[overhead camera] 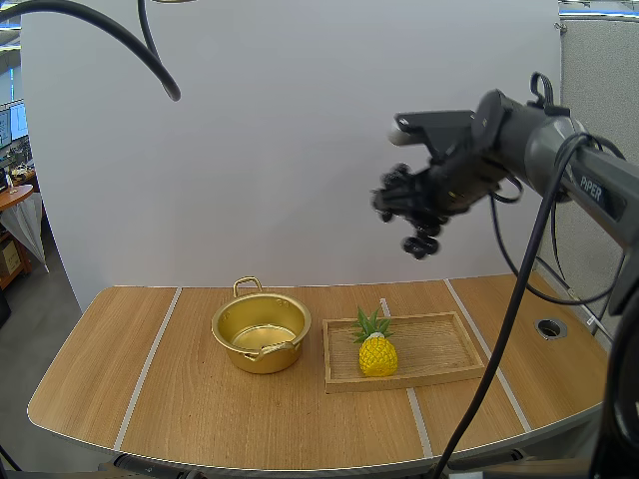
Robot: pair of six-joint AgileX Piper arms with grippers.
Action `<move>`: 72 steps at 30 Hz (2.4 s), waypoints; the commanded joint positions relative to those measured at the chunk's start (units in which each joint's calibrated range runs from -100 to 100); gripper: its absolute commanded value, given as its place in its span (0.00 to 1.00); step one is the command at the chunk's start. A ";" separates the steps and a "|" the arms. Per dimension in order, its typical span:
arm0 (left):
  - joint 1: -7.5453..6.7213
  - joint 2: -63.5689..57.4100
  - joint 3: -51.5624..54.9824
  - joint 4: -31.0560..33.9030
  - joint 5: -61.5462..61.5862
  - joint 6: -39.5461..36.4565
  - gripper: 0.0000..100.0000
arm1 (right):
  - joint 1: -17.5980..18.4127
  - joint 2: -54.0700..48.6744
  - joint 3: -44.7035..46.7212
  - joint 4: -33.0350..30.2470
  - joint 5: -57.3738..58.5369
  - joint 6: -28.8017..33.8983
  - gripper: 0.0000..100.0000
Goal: Open the pot, put the grape inside, and close it
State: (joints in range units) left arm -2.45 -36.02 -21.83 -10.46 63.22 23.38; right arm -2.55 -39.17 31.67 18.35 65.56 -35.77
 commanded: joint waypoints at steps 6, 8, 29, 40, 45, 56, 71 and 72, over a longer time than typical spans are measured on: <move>-0.21 -0.37 -0.52 0.08 -1.67 -0.54 0.00 | 10.72 0.83 -1.82 5.33 -1.37 -0.73 0.00; -0.21 -0.37 -0.52 0.08 -1.67 -0.54 0.00 | 12.70 2.25 -1.82 5.33 -3.09 0.18 0.00; -0.21 -0.37 -0.52 0.08 -1.67 -0.54 0.00 | 19.66 27.53 -2.62 2.74 -16.87 1.47 0.00; -0.21 -0.37 -0.52 0.08 -1.67 -0.54 0.00 | 19.66 39.27 -10.11 2.47 -16.70 1.47 0.00; -0.21 -0.37 -0.52 0.08 -1.67 -0.54 0.00 | 19.66 43.30 -11.82 2.47 -16.36 1.67 0.00; -0.21 -0.37 -0.52 0.08 -1.67 -0.54 0.00 | 19.66 48.35 -11.82 2.24 -15.39 1.67 0.00; -0.21 -0.37 -0.52 0.08 -1.67 -0.54 0.00 | 19.66 53.15 -11.97 0.50 -15.44 1.81 0.00; -0.21 -0.37 -0.52 0.08 -1.67 -0.54 0.00 | 19.66 53.15 -11.97 0.50 -15.44 1.81 0.00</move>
State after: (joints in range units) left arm -2.45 -36.02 -21.83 -10.46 63.06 23.38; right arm 17.12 14.25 20.13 19.50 49.63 -34.08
